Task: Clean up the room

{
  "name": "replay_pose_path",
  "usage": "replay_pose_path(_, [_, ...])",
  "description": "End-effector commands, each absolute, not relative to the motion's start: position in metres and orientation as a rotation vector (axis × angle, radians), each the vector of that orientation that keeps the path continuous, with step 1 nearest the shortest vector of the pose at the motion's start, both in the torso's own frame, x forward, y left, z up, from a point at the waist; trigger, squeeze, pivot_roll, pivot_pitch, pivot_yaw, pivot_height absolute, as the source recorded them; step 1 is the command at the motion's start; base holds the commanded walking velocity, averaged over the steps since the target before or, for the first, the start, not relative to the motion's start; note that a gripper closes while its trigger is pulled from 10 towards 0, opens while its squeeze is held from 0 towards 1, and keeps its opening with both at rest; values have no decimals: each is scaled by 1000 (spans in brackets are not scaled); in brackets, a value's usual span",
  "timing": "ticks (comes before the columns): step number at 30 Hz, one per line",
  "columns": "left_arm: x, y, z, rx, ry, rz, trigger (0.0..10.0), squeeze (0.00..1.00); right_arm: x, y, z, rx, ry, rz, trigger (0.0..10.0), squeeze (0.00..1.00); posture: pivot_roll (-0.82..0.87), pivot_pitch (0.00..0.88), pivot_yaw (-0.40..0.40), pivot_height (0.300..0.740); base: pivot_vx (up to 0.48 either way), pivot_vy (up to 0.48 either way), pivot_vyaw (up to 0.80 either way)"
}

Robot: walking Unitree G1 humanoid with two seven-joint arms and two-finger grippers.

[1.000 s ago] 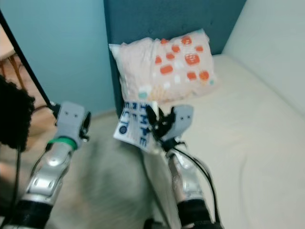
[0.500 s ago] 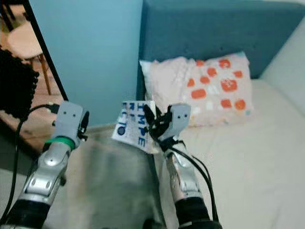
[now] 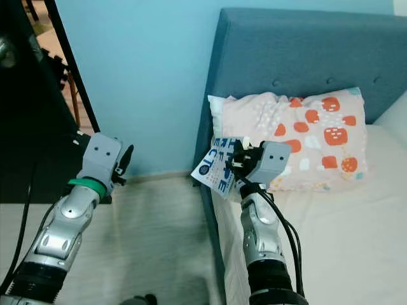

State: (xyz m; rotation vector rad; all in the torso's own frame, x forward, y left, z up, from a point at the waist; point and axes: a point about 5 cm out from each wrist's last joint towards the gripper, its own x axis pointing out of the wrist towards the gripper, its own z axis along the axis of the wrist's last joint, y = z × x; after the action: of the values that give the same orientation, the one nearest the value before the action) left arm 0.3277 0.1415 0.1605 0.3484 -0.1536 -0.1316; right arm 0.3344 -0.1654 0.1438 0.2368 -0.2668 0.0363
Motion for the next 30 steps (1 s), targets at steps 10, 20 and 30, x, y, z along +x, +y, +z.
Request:
replay_pose_path(10, [323,129,153,349,-143,-198,10000,0,332,-183,134,230,-257,-113,10000,0,150,68,31,740,0,0,0])
replay_pose_path(20, [315,125,153,589,-230,-424,10000,0,332,-229,136,525,-326,-335,10000,0,163,112,56,740,0,0,0])
replay_pose_path(30, [301,134,153,610,-199,-542,10000,0,347,-234,136,812,-349,-271,10000,0,189,208,94,740,0,0,0])
